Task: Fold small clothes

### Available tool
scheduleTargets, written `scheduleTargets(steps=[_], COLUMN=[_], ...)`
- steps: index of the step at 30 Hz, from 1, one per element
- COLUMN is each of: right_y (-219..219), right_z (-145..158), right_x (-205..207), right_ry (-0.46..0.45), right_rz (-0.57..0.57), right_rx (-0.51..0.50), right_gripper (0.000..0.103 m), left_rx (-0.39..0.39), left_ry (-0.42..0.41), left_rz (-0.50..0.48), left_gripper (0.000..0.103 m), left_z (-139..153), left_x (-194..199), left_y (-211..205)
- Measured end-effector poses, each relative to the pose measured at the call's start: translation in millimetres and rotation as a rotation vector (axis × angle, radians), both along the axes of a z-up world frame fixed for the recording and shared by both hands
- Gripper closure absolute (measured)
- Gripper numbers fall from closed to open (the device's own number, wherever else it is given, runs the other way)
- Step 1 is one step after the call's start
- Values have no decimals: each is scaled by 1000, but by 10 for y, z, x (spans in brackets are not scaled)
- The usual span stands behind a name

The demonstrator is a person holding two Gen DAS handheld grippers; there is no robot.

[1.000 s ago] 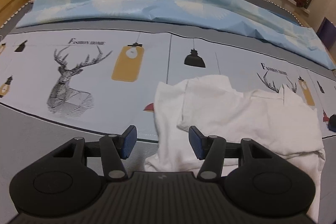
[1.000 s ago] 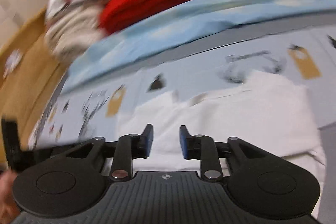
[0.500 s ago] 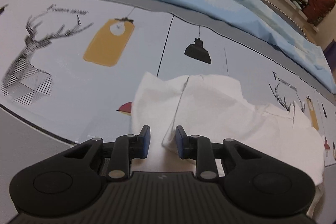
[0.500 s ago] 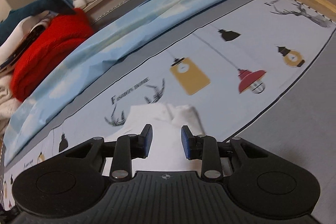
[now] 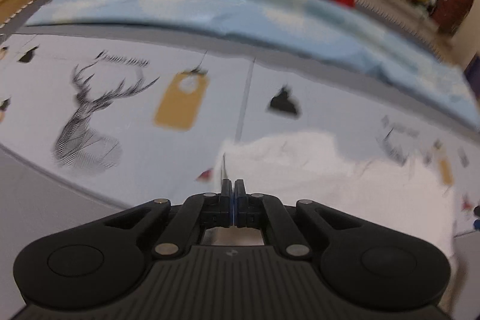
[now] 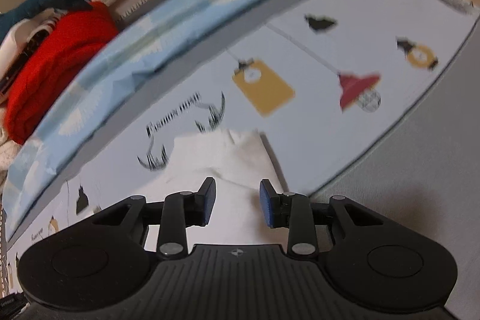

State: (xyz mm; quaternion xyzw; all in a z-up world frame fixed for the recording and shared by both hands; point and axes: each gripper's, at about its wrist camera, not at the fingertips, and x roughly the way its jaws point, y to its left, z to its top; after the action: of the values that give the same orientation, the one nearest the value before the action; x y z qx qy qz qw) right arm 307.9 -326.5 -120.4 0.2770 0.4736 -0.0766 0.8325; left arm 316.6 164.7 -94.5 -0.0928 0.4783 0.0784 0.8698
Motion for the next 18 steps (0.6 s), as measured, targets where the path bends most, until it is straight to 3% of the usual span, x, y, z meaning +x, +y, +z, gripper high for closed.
scheduleTargets(steps=[2, 5, 7, 9, 10, 12, 15, 18], right_y=[69, 30, -51, -69, -53, -30, -2, 39], right_z=[-229, -518, -568, -479, -386, -168, 12, -77], right_x=[29, -14, -45, -56, -47, -11, 101, 284], right_ry=[125, 263, 279, 251, 213, 81, -89, -122], right_rz=[40, 3, -41, -78, -84, -78, -18, 46], right_rx=[-35, -112, -114, -111, -125, -129, -84, -90], right_gripper=[64, 65, 54, 56, 56, 56, 56, 58], left_rx=[5, -4, -66, -81, -65, -20, -8, -35], left_ry=[74, 26, 20, 70, 134, 239, 223, 184], left_rz=[-43, -68, -123, -157, -167, -189, -208, -192], left_gripper=[96, 92, 85, 78, 69, 66, 64, 54], left_z=[-125, -105, -148, -328, -500, -784, -708, -605], left_x=[40, 54, 82, 141, 182, 202, 188, 198], left_y=[1, -59, -107, -159, -189, -219, -247, -218])
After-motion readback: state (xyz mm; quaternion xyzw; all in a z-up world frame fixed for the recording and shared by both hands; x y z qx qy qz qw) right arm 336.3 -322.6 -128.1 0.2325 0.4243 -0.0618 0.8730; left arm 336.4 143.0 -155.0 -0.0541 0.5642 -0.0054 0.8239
